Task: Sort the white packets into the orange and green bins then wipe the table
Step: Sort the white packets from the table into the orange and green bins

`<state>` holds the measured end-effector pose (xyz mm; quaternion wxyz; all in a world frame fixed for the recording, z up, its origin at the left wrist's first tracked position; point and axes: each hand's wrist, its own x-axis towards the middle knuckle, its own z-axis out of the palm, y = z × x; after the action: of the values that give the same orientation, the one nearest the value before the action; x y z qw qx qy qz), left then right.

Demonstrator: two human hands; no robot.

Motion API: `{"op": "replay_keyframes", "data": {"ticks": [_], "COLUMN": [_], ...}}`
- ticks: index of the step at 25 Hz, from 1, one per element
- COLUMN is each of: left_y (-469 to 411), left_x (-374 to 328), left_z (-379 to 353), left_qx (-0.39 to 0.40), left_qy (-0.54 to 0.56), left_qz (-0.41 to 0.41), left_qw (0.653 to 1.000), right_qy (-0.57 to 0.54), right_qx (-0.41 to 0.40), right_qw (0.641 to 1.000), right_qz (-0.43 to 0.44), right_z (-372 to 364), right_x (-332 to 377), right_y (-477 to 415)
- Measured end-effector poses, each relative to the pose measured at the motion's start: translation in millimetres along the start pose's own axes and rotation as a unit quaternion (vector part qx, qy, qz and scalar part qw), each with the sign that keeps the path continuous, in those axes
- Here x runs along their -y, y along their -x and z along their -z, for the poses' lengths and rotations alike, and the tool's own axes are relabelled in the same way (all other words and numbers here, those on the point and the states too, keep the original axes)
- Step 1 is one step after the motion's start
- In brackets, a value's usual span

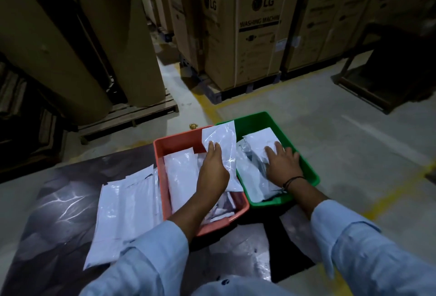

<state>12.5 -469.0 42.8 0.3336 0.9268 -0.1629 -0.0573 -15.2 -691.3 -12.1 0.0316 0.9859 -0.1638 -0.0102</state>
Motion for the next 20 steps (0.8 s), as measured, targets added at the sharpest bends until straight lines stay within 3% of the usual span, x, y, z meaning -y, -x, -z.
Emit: {"op": "replay_keyframes", "data": {"ticks": [9,16,18,20], "left_y": [-23,-38,-43,-46], "left_x": [-30,-40,-46,-55], "left_z": [-37,-54,-58,-65], "left_qx": [-0.002,-0.009,-0.010,0.003], "left_qy": [-0.034,-0.046,-0.050,-0.046], "left_qz": [0.060,0.071,0.063,0.056], "left_qw": [0.998,0.996,0.997,0.997], "right_qy": [0.058,0.000,-0.010,-0.014], "right_qx": [0.079,0.121,0.088,-0.006], "right_qw": [0.988,0.986,0.988,0.989], "right_qz": [0.117,0.116,0.126,0.146], "right_z": [-30,-39,-33,-22], "right_x": [-15,-16,-19,-29], "right_y": [-30,-42,-46,-53]}}
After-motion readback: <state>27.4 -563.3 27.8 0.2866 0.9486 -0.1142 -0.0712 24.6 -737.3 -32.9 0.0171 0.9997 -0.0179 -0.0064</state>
